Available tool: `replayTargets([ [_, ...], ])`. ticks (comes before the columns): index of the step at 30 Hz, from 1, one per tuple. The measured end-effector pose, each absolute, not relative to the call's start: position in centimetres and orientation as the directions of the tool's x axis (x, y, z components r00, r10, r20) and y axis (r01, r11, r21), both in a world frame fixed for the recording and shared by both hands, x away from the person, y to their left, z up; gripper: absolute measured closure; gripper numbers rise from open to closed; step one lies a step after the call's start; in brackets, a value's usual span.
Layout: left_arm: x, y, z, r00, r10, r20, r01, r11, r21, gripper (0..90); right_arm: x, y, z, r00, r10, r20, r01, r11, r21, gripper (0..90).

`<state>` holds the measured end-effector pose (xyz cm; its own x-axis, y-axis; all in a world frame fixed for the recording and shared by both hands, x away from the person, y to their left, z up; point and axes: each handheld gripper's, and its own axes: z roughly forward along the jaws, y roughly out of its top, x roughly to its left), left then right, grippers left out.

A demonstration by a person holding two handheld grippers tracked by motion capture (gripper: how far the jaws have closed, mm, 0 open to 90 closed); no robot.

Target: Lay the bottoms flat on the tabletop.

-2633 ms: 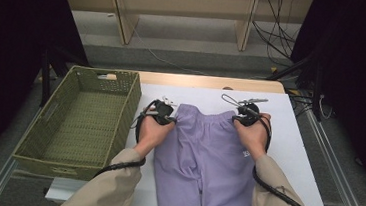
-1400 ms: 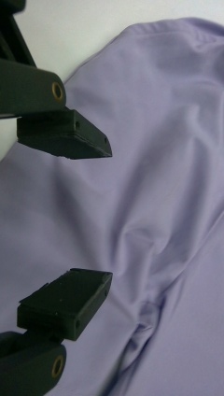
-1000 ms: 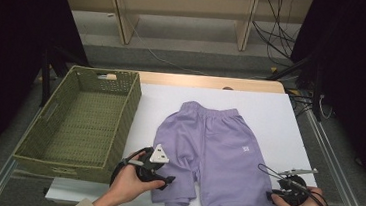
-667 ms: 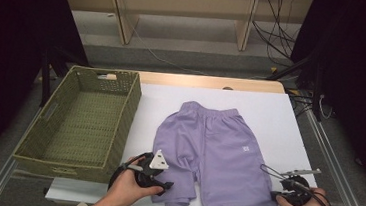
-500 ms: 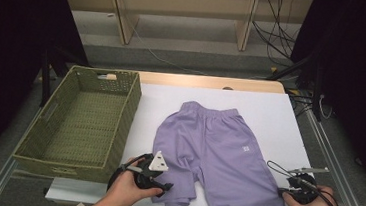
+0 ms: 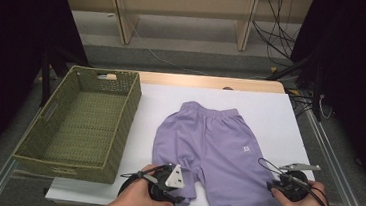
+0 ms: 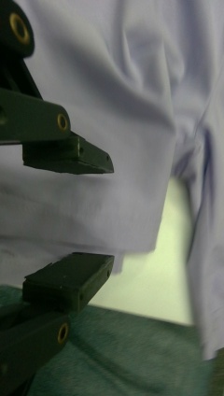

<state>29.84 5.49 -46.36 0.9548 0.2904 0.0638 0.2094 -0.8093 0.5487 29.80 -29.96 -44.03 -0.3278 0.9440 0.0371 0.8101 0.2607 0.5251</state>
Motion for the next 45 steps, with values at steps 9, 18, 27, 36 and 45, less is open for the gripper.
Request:
replayTargets([
  [9,29.9,5.9,-46.9,0.958,0.281,0.051,0.222,-0.846,0.486,77.9,30.4,-26.8,-44.2,-0.425,0.901,0.087,0.784,0.318,0.534,72.3],
  [18,30.0,6.5,-46.7,0.944,0.329,0.012,0.28,-0.823,0.493,89.9,31.0,-23.1,-44.2,-0.521,0.846,0.112,0.745,0.387,0.543,73.6],
  [27,29.8,8.9,-45.6,0.926,0.375,0.048,0.302,-0.81,0.502,90.0,31.5,-19.4,-44.8,-0.609,0.776,0.167,0.715,0.445,0.54,75.7],
  [36,29.4,12.2,-45.7,0.899,0.434,0.058,0.355,-0.8,0.484,90.0,31.7,-16.3,-45.4,-0.673,0.712,0.199,0.684,0.496,0.535,76.6],
  [45,29.5,14.5,-46.4,0.866,0.496,0.059,0.417,-0.783,0.461,90.0,32.2,-13.2,-46.1,-0.719,0.659,0.221,0.653,0.532,0.539,77.0],
])
